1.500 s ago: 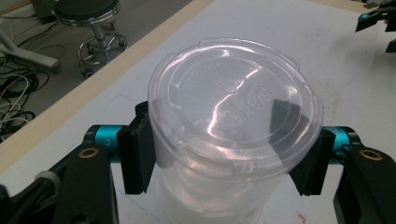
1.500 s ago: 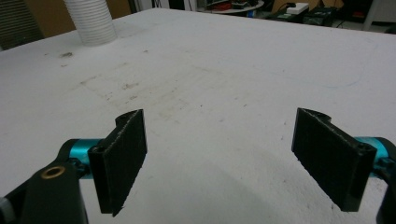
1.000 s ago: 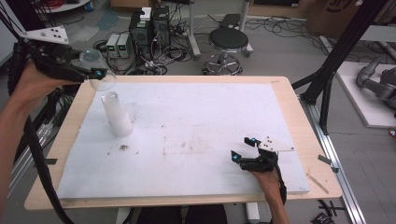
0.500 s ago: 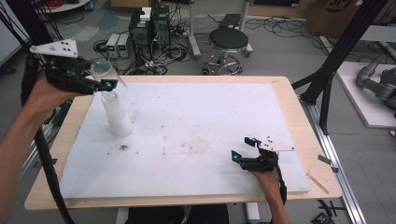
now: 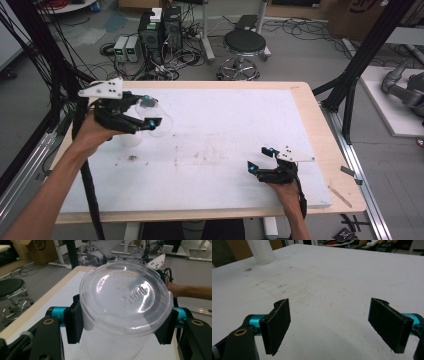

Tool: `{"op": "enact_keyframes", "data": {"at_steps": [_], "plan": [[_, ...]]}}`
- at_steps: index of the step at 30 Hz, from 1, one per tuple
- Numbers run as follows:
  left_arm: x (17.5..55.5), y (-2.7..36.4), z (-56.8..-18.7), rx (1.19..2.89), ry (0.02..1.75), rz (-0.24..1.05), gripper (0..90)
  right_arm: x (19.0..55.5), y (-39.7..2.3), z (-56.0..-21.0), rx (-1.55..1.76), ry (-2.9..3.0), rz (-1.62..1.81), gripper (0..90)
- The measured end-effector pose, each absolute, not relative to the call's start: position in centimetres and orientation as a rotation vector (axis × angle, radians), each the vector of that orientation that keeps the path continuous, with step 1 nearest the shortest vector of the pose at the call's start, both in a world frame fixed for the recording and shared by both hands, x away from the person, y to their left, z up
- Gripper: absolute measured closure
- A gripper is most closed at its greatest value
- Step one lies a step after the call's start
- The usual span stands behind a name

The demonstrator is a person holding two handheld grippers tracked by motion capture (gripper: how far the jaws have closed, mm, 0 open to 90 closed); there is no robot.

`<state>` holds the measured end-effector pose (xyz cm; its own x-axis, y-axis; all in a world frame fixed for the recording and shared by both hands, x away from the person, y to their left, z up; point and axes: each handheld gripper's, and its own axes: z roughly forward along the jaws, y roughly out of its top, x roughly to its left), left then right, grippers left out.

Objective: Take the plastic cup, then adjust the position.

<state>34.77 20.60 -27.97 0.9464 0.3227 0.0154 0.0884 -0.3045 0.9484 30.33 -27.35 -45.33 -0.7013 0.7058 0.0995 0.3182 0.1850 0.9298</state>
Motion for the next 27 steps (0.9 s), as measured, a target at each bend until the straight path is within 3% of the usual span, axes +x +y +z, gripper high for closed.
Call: {"op": "enact_keyframes", "data": {"at_steps": [14,27], "plan": [[33.1,16.2,-33.4,1.843,0.249,0.129,36.0,30.3,-27.3,-45.3,0.956,2.114,1.516,17.8],[33.4,15.5,-34.4,1.849,0.251,0.122,36.1,30.5,-27.5,-45.3,0.961,2.123,1.542,17.8]]}}
